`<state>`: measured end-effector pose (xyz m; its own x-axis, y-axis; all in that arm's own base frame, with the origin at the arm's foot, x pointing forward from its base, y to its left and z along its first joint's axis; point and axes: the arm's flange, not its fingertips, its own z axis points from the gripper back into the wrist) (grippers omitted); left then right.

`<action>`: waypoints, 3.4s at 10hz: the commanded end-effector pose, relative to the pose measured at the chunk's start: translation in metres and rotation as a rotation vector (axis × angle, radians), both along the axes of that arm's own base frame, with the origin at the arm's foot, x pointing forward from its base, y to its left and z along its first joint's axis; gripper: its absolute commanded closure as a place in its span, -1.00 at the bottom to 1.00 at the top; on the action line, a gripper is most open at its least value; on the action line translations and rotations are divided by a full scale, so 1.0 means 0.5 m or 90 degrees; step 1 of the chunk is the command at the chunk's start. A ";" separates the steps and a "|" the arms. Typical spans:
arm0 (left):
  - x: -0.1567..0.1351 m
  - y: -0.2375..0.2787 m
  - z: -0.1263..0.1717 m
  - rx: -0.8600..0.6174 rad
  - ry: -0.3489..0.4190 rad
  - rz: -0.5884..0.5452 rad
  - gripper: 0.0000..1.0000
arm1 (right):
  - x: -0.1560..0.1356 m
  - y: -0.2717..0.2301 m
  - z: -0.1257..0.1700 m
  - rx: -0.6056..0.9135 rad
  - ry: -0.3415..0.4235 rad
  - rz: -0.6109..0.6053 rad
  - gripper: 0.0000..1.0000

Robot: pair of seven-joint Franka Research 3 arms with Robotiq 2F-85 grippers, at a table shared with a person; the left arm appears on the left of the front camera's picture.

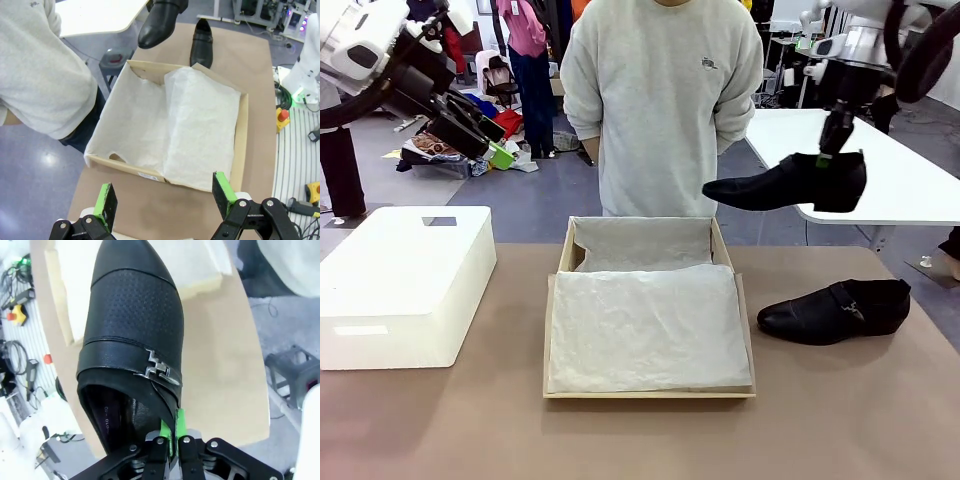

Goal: Pack the shoes into the box.
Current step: Place one shoe of the Shoes into the Shoes Box.

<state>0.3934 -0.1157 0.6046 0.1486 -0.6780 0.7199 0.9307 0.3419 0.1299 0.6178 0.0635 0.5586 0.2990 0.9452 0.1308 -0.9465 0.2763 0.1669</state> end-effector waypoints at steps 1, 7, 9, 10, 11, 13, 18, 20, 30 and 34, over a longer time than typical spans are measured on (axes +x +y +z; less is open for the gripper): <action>0.002 0.002 0.003 -0.012 -0.001 -0.006 -1.00 | 0.006 0.057 0.016 -0.006 -0.007 0.007 1.00; 0.002 0.002 0.003 -0.012 -0.001 -0.006 -1.00 | 0.009 0.180 0.005 -0.003 -0.022 0.048 1.00; 0.002 0.002 0.003 -0.012 -0.001 -0.006 -1.00 | -0.007 0.179 -0.010 0.009 -0.015 0.065 1.00; 0.002 0.002 0.003 -0.012 -0.001 -0.006 -1.00 | -0.007 0.179 -0.010 0.009 -0.015 0.065 1.00; 0.002 0.002 0.003 -0.012 -0.001 -0.006 -1.00 | -0.007 0.179 -0.010 0.009 -0.015 0.065 1.00; 0.002 0.002 0.003 -0.012 -0.001 -0.006 -1.00 | -0.002 0.180 -0.018 0.008 -0.012 0.067 1.00; 0.002 0.002 0.003 -0.012 -0.001 -0.006 -1.00 | 0.039 0.295 -0.059 0.036 -0.035 0.075 1.00; 0.002 0.002 0.003 -0.012 -0.001 -0.006 -1.00 | 0.048 0.345 -0.082 0.026 -0.036 0.096 1.00; 0.002 0.002 0.003 -0.012 -0.001 -0.006 -1.00 | 0.077 0.460 -0.213 0.001 -0.013 0.112 1.00; 0.002 0.002 0.003 -0.012 -0.001 -0.006 -1.00 | 0.088 0.465 -0.269 0.008 -0.008 0.091 1.00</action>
<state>0.3933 -0.1158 0.6047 0.1487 -0.6782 0.7197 0.9307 0.3420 0.1299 0.6560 0.2904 0.4209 0.1253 0.9791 0.1604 -0.9799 0.0969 0.1744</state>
